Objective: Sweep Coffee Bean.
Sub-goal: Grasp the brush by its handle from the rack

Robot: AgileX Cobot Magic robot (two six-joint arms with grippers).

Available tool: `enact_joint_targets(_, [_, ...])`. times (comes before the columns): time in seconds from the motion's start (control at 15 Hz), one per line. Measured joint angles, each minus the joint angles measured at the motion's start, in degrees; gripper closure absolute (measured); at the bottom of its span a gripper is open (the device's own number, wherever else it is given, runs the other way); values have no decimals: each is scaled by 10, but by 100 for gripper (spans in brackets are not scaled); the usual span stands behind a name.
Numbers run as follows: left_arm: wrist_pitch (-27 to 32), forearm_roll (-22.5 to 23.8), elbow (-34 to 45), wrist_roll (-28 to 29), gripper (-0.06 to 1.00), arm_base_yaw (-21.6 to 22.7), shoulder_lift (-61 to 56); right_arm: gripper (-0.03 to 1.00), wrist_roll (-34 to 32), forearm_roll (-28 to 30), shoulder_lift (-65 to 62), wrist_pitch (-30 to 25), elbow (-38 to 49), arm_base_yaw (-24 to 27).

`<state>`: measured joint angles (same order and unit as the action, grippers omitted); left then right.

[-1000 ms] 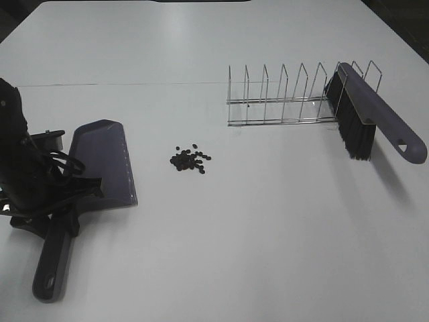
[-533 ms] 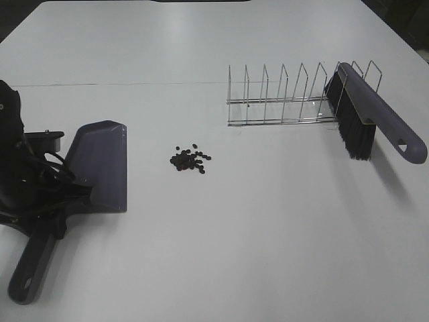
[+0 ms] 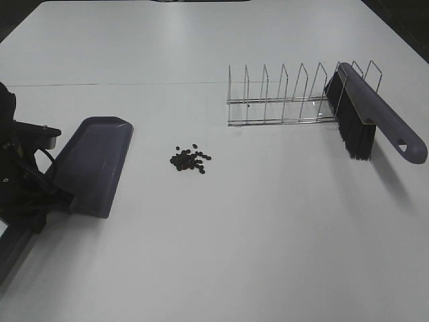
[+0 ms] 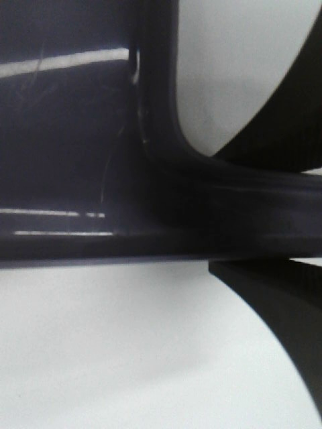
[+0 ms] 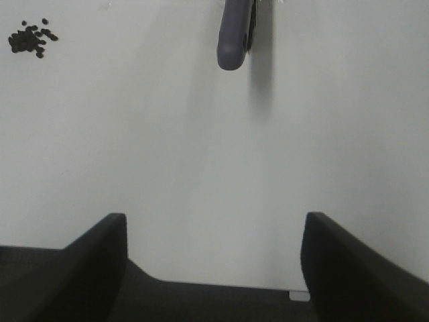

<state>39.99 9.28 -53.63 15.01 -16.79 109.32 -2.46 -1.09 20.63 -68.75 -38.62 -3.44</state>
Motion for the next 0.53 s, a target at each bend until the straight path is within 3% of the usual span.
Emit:
enact_joint_targets(0.2, [-2, 2, 0, -1, 62, 0, -1, 34, -33, -1, 142, -12, -90, 0])
enact_joint_targets(0.53, [-2, 2, 0, -5, 62, 0, -1, 34, -48, -13, 253, -12, -168, 0])
